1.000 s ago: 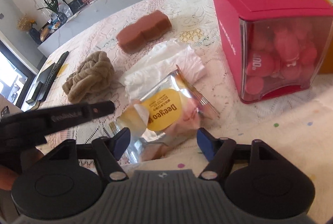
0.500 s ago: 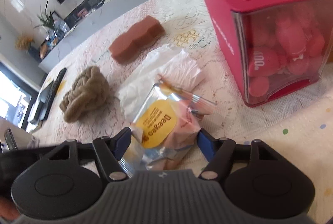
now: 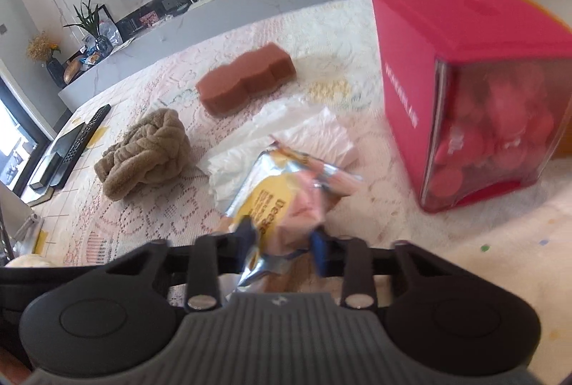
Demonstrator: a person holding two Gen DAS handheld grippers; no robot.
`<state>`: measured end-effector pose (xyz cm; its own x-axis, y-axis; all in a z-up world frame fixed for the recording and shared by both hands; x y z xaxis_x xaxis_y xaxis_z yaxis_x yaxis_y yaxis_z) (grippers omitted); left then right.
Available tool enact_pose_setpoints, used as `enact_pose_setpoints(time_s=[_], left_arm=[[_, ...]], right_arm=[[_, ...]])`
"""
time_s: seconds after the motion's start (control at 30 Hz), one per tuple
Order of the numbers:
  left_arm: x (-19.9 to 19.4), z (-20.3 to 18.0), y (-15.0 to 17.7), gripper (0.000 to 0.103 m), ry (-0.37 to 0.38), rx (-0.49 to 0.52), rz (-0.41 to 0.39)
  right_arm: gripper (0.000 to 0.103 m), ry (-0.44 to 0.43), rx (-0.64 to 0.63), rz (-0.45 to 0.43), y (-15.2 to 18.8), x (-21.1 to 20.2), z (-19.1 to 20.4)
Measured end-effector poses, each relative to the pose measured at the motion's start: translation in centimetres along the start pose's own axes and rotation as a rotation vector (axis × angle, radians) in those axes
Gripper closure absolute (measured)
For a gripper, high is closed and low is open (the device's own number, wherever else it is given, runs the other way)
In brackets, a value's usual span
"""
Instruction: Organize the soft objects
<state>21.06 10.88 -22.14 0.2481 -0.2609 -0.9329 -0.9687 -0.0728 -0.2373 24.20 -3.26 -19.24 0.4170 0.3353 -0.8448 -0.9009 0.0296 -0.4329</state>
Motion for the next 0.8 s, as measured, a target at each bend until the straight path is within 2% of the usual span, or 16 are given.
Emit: enact_pose_setpoints(time_s=[0.13, 0.3, 0.33, 0.4, 0.43, 0.5, 0.6, 0.7, 0.8], left_arm=[[-1.0, -0.7, -0.1, 0.101, 0.014, 0.044, -0.054], [-2.6, -0.7, -0.8, 0.098, 0.036, 0.045, -0.132], [-2.8, -0.7, -1.1, 0.095, 0.038, 0.046, -0.144], [-3.1, -0.8, -1.9, 0.081, 0.036, 0.045, -0.163], [-3.2, -0.7, -2.2, 0.079, 0.032, 0.047, -0.171], [-3.3, -0.7, -2.7, 0.063, 0.019, 0.051, -0.182], [-3.0, -0.7, -3.5, 0.049, 0.024, 0.045, -0.197], [-2.5, -0.7, -4.5, 0.037, 0.054, 0.039, -0.204], [-1.4, -0.4, -5.5, 0.034, 0.067, 0.025, -0.178]], right_arm=[[0.088, 0.008, -0.046, -0.032, -0.5, -1.2, 0.2], [0.089, 0.049, -0.115, -0.093, -2.3, -3.3, 0.1], [0.089, 0.063, -0.135, -0.107, -2.8, -3.6, 0.1], [0.088, 0.1, -0.188, -0.131, -3.7, -3.8, 0.0], [0.088, 0.11, -0.21, -0.138, -4.2, -3.7, -0.1], [0.089, 0.119, -0.255, -0.128, -5.1, -3.1, -0.2], [0.089, 0.12, -0.287, -0.111, -5.8, -1.9, -0.5], [0.089, 0.133, -0.332, -0.119, -5.6, -1.3, -0.2], [0.089, 0.138, -0.354, -0.131, -5.5, -1.2, -0.1]])
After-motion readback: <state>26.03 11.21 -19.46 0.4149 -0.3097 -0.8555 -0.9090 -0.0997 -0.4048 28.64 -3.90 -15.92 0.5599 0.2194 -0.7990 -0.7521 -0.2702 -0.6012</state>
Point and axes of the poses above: each gripper's, at about its wrist camera, not at the fingertips, and x roughly the way its jaws point, z to its left, y to its underside, the point moved 7 cm from there along x, roughly the way its jaws point, and after that the axes turned 14 degrees about z, right-handed, at the moved point
